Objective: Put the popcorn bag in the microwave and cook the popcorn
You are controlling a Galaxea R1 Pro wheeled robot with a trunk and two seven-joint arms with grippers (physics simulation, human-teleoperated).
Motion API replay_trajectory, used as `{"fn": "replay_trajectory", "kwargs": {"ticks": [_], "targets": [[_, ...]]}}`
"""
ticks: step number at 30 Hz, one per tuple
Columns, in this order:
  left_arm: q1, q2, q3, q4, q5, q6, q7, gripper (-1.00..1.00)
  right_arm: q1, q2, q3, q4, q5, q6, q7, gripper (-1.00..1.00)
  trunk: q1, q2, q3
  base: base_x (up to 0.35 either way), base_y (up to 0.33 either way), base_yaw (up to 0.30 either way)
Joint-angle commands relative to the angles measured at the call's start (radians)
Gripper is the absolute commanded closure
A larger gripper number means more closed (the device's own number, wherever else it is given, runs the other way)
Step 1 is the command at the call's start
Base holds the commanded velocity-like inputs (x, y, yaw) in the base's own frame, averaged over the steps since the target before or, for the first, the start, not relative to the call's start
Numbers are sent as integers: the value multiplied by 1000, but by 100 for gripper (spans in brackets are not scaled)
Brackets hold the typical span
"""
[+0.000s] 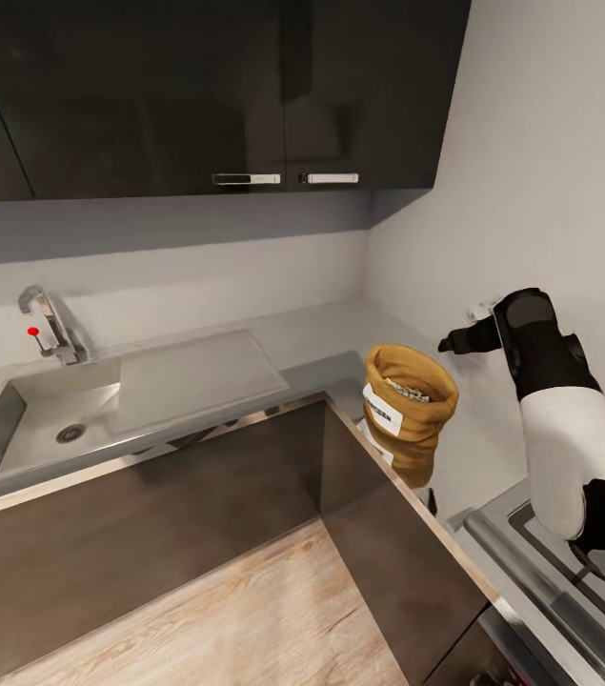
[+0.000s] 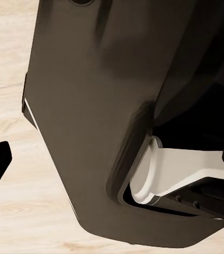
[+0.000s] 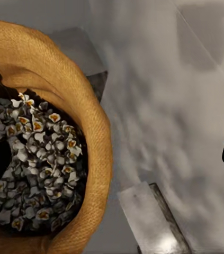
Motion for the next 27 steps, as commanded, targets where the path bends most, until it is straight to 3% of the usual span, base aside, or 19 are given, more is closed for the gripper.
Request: {"fn": "replay_trajectory", "kwargs": {"ticks": [1,12,17,27], "targets": [[0,0,4,-1,3,-2,-1,-100,12,0,-2,-1,10,2,11,-100,0,-1,-1,0,0,0],[0,0,4,-1,3,-2,-1,-100,89,-5,-9,-1,-31,2,73,-100,0,-1,-1,0,0,0],[0,-2,2,-1,2,-2,-1,-100,97,-29,-9,-1,-32,2,101,-100,0,-1,-1,0,0,0],[0,-3,3,-1,2,-1,-1,-100,97,-29,-8,-10,-30,2,100,-100,0,-1,-1,0,-59,0]]}}
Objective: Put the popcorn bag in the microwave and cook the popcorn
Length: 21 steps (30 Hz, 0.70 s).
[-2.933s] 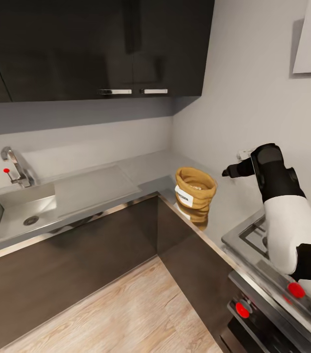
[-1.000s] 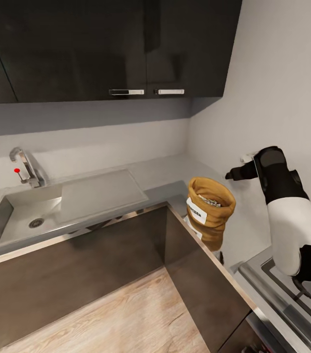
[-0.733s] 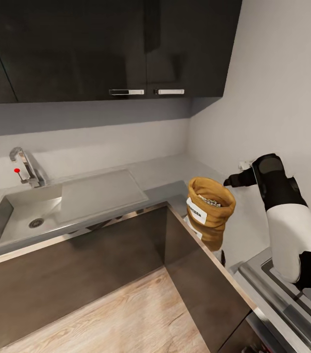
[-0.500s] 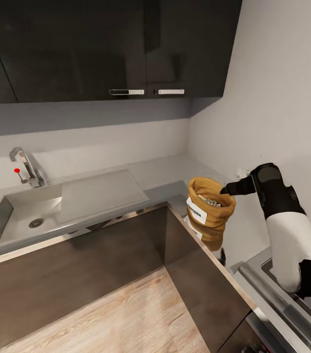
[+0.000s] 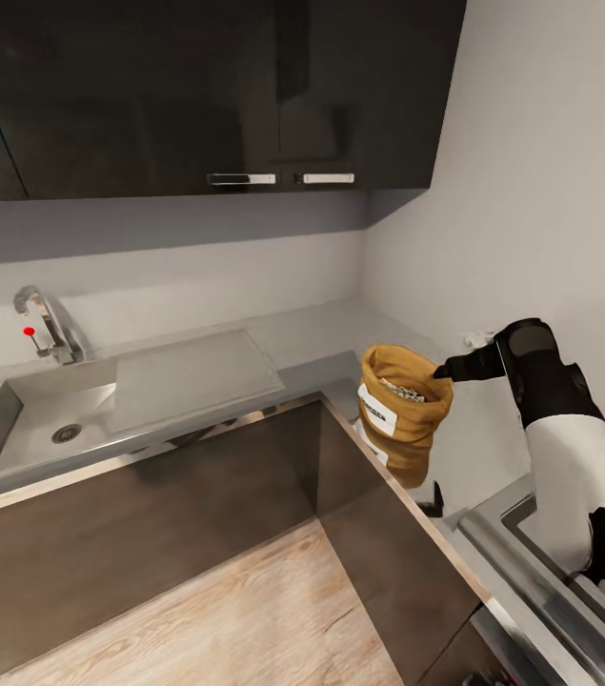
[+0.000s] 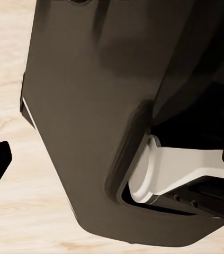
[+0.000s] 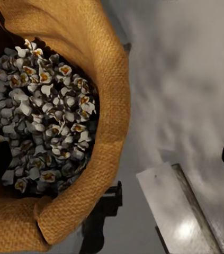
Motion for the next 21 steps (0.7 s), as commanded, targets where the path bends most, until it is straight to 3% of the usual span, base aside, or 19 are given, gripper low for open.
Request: {"fn": "replay_trajectory", "kwargs": {"ticks": [1,21], "targets": [[0,0,4,0,3,-3,-1,-100,-1,0,-1,-2,11,2,10,-100,0,-1,-1,0,-100,0],[0,1,5,-2,4,-3,-1,-100,-1,1,-3,-6,9,2,7,-100,0,-1,-1,20,-27,0]]}}
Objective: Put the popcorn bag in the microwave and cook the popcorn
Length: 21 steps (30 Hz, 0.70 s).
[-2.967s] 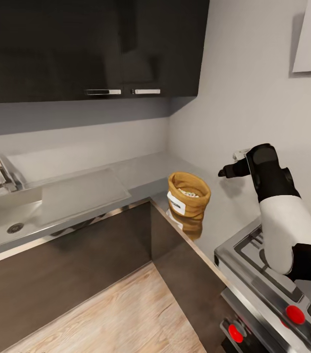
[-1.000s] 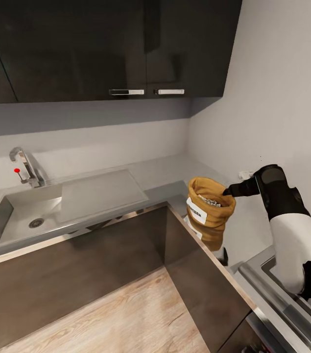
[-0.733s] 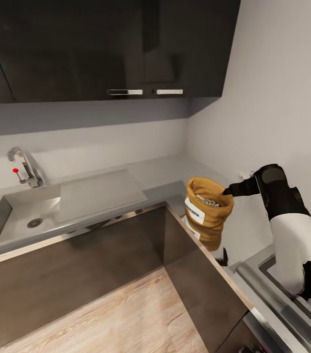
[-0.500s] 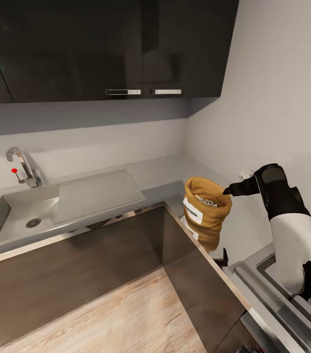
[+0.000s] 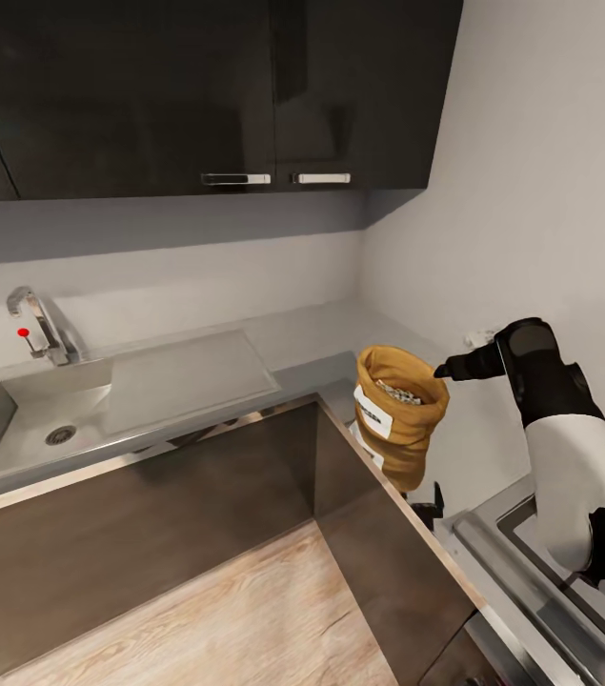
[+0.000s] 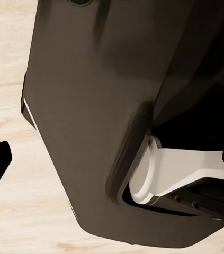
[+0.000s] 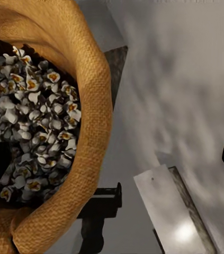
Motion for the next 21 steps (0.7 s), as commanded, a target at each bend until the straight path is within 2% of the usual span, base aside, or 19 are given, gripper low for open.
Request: {"fn": "replay_trajectory", "kwargs": {"ticks": [1,4,7,8,18,21], "targets": [[0,0,4,0,3,-2,-1,-100,-1,1,-2,-1,9,2,11,-100,0,-1,-1,0,0,0],[0,0,3,0,3,-2,-1,-100,-1,1,-7,-1,-14,-35,26,-100,0,-1,-1,0,0,0],[0,0,1,-1,3,-2,-1,-100,-1,-1,-26,0,-79,-115,56,-100,0,-1,-1,0,0,0],[0,0,1,0,3,-2,-1,-100,-1,-1,-27,0,-84,-124,57,-100,0,-1,-1,0,0,0],[0,-2,-1,-1,1,-2,-1,-100,-1,-3,-31,10,-89,-181,45,-100,0,-1,-1,0,0,0],[0,-3,0,-1,1,-2,-1,-100,-1,-18,-31,12,-89,-189,41,-100,0,-1,-1,0,0,0]]}}
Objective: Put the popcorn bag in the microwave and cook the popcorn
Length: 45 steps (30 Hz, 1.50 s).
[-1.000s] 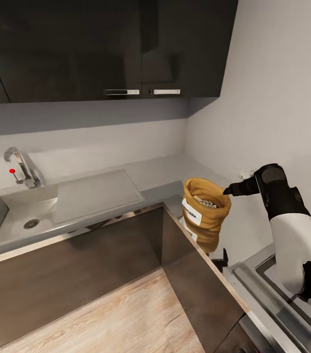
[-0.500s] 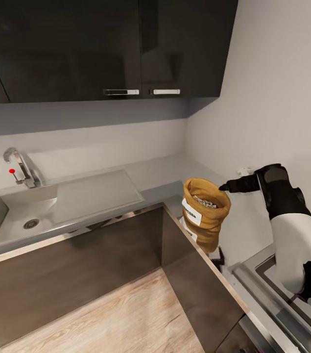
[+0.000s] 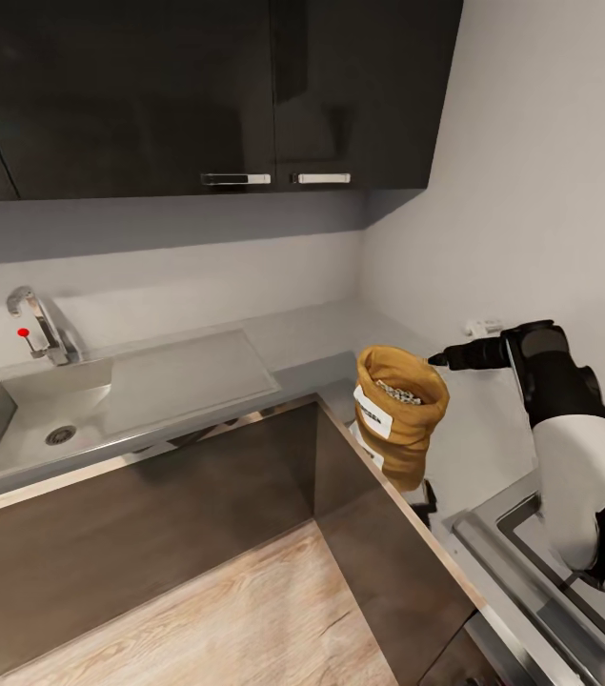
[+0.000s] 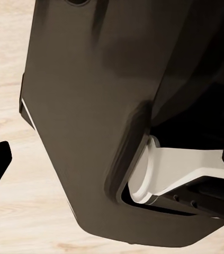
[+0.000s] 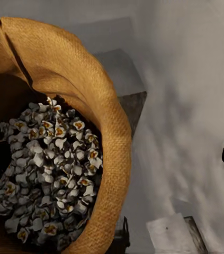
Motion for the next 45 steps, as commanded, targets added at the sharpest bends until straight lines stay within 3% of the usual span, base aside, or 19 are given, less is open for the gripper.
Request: {"fn": "replay_trajectory", "kwargs": {"ticks": [1,7,12,20,39,45], "targets": [[0,0,4,0,3,-2,-1,-100,-1,-9,-2,0,9,1,8,-100,0,-1,-1,0,0,0],[0,0,7,0,3,-2,-1,-100,-1,-23,-2,31,7,-21,-8,-100,0,-1,-1,1,0,0],[0,1,7,0,4,-2,-1,-100,-1,-20,-2,89,6,-58,-11,-100,0,-1,-1,102,-61,0],[0,2,7,-1,4,-2,-1,-100,-1,-7,-2,118,1,-62,-13,-100,0,-1,-1,33,-10,0],[0,10,8,-1,6,-2,-1,-100,-1,-7,-3,177,1,-65,-21,-100,0,-1,-1,83,0,0],[0,9,8,-1,6,-2,-1,-100,-1,-17,-4,311,2,-184,-33,-100,0,-1,-1,1,0,0]]}}
